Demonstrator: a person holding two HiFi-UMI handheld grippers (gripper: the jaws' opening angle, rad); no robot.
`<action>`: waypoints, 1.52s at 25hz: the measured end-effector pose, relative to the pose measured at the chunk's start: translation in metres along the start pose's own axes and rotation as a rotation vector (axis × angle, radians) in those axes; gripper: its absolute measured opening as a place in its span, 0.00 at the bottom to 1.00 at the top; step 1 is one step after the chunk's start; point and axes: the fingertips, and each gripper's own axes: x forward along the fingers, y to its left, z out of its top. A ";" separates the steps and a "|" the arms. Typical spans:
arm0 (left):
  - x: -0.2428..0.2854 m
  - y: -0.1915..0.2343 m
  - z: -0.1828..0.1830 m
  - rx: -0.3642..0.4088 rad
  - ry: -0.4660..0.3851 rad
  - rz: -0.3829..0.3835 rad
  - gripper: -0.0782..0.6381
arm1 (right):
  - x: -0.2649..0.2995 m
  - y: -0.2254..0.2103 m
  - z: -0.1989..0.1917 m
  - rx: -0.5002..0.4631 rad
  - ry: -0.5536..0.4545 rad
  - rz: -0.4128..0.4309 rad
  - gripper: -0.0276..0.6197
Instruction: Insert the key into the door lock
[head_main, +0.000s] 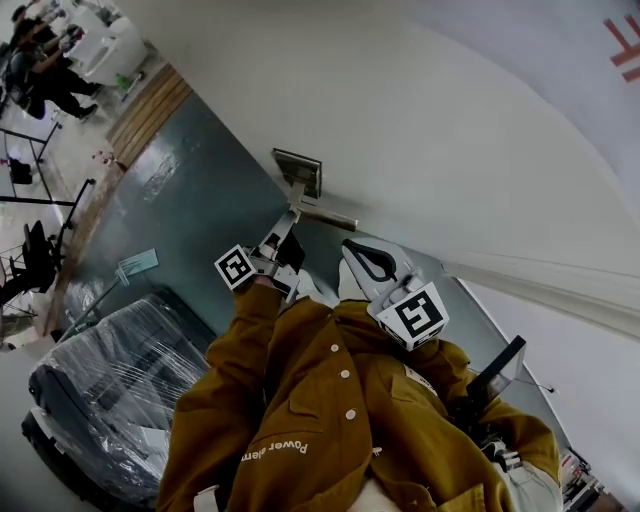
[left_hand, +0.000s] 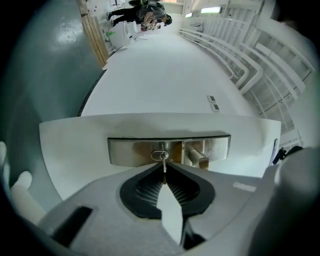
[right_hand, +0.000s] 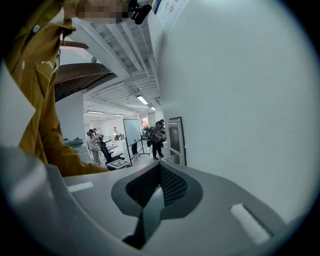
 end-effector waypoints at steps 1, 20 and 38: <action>0.008 0.001 0.000 0.010 0.002 0.001 0.15 | 0.000 0.000 -0.001 -0.001 0.003 0.003 0.05; -0.006 -0.022 0.002 0.468 0.126 0.158 0.18 | -0.007 0.001 0.002 0.014 0.000 -0.007 0.05; -0.041 -0.160 -0.085 1.336 0.148 0.320 0.11 | -0.005 -0.009 0.012 -0.002 0.009 0.016 0.05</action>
